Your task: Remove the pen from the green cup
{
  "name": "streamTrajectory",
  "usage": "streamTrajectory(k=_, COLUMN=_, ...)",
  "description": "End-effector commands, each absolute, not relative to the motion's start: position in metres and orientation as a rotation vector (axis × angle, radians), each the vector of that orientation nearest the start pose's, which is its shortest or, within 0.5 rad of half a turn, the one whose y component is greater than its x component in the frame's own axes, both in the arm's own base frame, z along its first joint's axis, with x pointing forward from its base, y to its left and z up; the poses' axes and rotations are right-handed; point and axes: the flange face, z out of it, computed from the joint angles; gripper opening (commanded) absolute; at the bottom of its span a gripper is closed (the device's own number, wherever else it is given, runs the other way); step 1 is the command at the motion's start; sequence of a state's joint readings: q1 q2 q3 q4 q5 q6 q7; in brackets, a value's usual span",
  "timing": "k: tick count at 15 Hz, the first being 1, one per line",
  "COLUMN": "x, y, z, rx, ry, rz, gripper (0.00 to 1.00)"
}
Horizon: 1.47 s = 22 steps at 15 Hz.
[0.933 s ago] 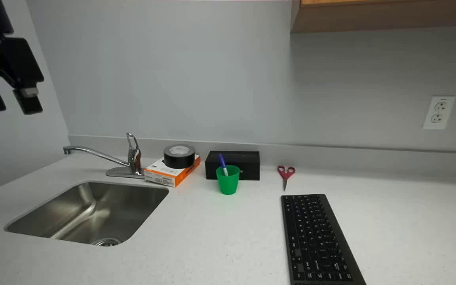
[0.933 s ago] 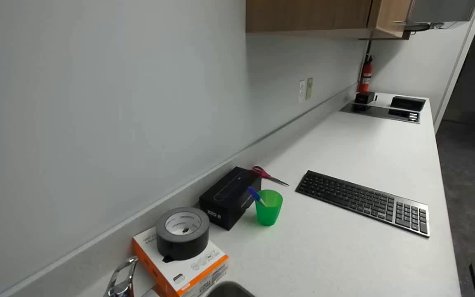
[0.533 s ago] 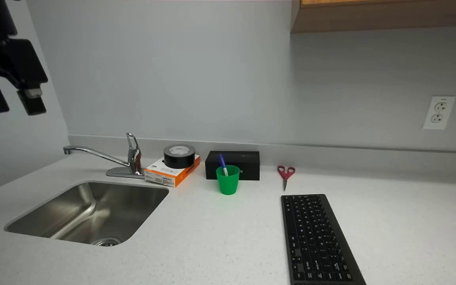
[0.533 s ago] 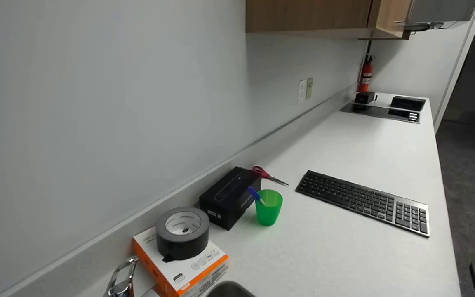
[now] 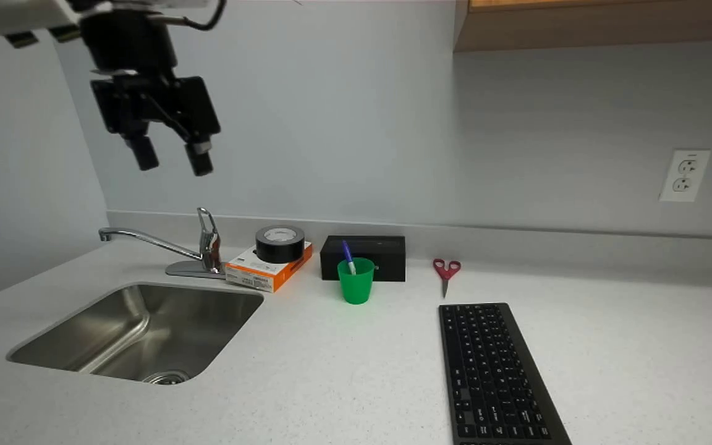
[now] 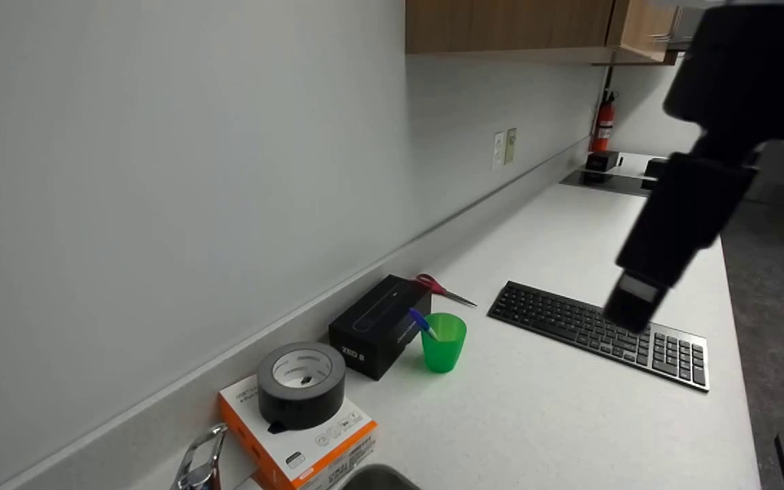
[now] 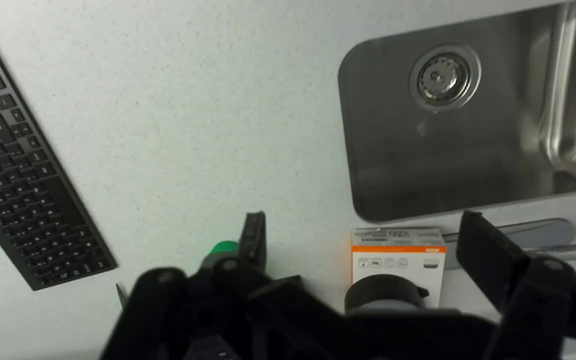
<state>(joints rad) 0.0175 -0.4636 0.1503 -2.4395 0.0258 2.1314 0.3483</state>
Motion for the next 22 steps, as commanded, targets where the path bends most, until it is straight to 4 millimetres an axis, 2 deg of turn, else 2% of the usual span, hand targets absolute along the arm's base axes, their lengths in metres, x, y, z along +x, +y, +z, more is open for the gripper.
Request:
streamTrajectory(k=1, x=0.452, y=0.026, z=0.461, rx=-3.086, ry=0.399, rz=-0.324, gripper=1.0)
streamTrajectory(k=5, x=0.477, y=-0.014, z=0.439, rx=-3.045, ry=0.538, rz=-0.341, gripper=1.0)
streamTrajectory(k=6, x=0.479, y=-0.016, z=0.438, rx=-3.038, ry=0.574, rz=-0.334, gripper=1.0)
streamTrajectory(k=7, x=0.468, y=-0.011, z=0.436, rx=-3.045, ry=0.528, rz=-0.311, gripper=1.0)
streamTrajectory(k=13, x=0.476, y=-0.016, z=0.434, rx=-3.041, ry=0.551, rz=-0.303, gripper=1.0)
streamTrajectory(k=15, x=0.485, y=-0.022, z=0.425, rx=-3.065, ry=0.545, rz=-0.347, gripper=1.0)
streamTrajectory(k=18, x=0.509, y=-0.041, z=0.406, rx=-3.092, ry=0.599, rz=-0.424, gripper=1.0)
streamTrajectory(k=22, x=0.546, y=-0.068, z=0.367, rx=-3.123, ry=0.669, rz=-0.461, gripper=1.0)
